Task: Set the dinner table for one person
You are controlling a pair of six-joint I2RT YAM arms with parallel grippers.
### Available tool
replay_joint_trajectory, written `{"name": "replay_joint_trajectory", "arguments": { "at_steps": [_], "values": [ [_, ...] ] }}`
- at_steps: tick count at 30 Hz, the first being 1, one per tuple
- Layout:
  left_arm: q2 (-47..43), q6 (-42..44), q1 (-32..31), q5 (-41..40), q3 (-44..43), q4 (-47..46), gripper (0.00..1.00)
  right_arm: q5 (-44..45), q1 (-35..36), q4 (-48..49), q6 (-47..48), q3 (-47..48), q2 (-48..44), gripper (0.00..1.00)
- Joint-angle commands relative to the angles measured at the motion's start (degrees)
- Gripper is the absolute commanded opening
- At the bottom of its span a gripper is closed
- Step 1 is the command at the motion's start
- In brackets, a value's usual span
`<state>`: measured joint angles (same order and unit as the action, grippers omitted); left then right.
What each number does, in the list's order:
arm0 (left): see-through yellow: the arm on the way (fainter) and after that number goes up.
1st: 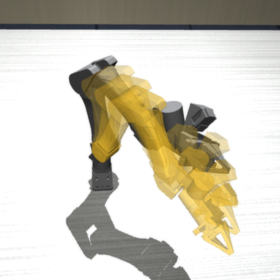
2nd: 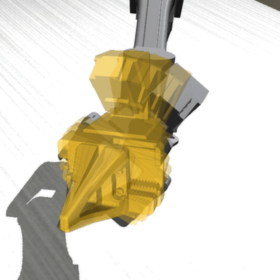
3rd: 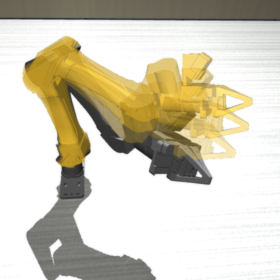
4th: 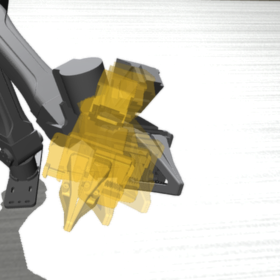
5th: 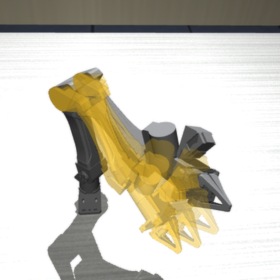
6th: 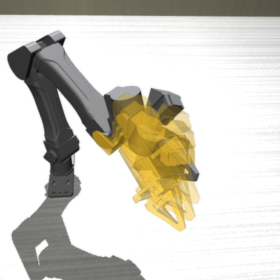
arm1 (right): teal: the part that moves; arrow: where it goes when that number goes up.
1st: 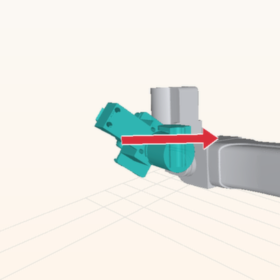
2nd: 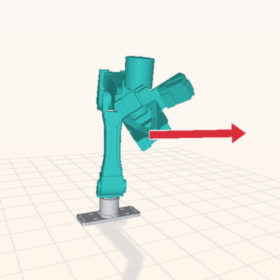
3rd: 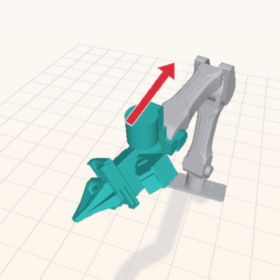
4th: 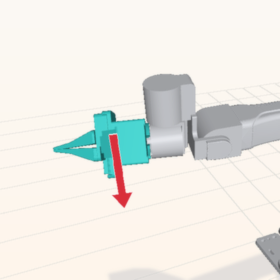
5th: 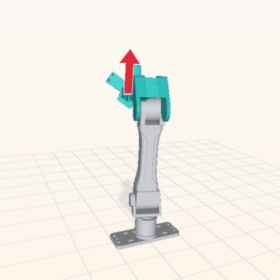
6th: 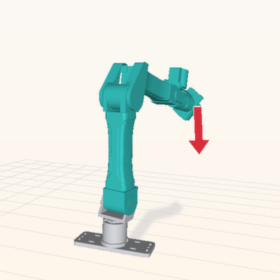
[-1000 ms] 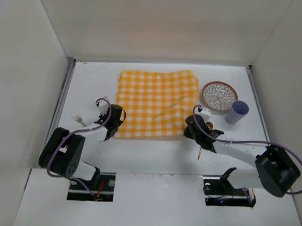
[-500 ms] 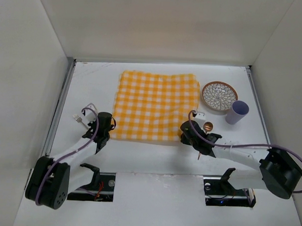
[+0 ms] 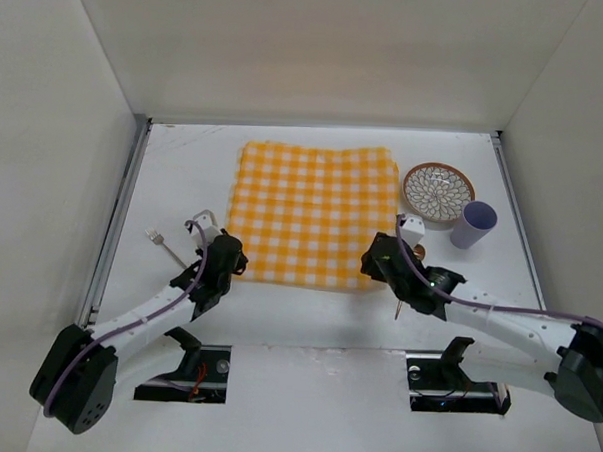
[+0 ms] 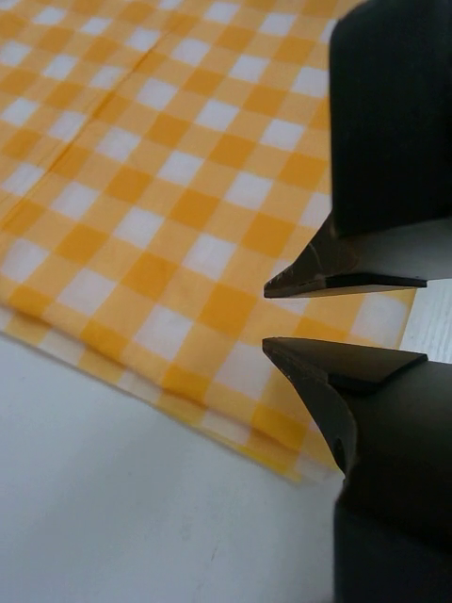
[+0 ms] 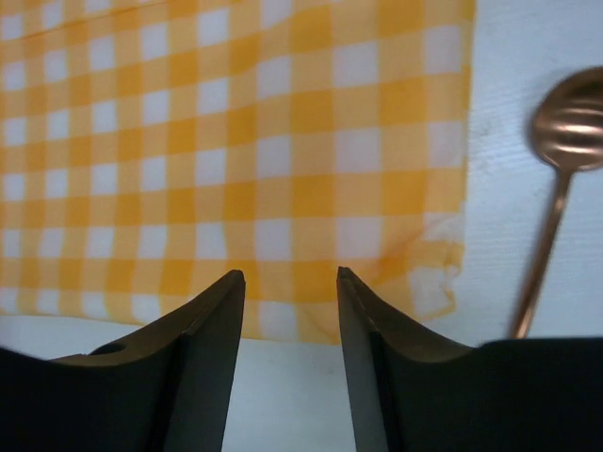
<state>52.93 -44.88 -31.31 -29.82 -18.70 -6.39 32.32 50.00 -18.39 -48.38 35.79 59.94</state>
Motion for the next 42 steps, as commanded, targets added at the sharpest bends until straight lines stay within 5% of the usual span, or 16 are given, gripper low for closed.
{"name": "replay_joint_trajectory", "arguments": {
  "at_steps": [1,5,11,17,24,29,31,35,40,42],
  "values": [
    [4.5,-2.4,-0.6,1.4,-1.6,-4.9,0.22,-5.4,0.6,10.2,1.5,0.6,5.1,0.43],
    [5.8,-5.9,1.1,2.7,1.0,-4.6,0.22,-9.8,0.3,16.9,-0.5,-1.3,12.3,0.23],
    [0.1,-9.3,5.3,3.0,7.4,1.0,0.22,-5.7,2.8,16.9,-5.8,-5.8,14.0,0.20],
    [-10.6,-12.1,9.9,4.2,9.3,12.4,0.22,-1.1,5.9,15.7,-14.3,-12.5,9.1,0.35],
    [-17.6,-12.3,12.6,5.9,9.3,18.9,0.22,-1.6,5.0,14.0,-11.7,-12.1,3.3,0.53],
    [-22.5,-11.1,7.9,5.3,6.3,19.5,0.41,-2.8,1.7,12.9,-8.6,-12.1,-3.4,0.57],
    [-21.4,-10.3,6.7,3.9,5.0,19.6,0.50,-3.7,0.2,13.3,-7.4,-12.8,-5.3,0.57],
    [-13.9,-9.2,6.6,5.3,3.3,18.7,0.52,-5.0,-1.3,13.2,-6.7,-13.3,-8.3,0.57],
    [-3.4,-7.7,6.4,8.9,1.9,14.3,0.47,-5.1,-1.2,13.1,-6.1,-13.5,-9.8,0.58],
    [-0.1,-7.1,6.3,9.6,1.4,12.3,0.39,-5.5,-1.2,13.3,-5.2,-13.3,-9.5,0.58]
  ]
}}
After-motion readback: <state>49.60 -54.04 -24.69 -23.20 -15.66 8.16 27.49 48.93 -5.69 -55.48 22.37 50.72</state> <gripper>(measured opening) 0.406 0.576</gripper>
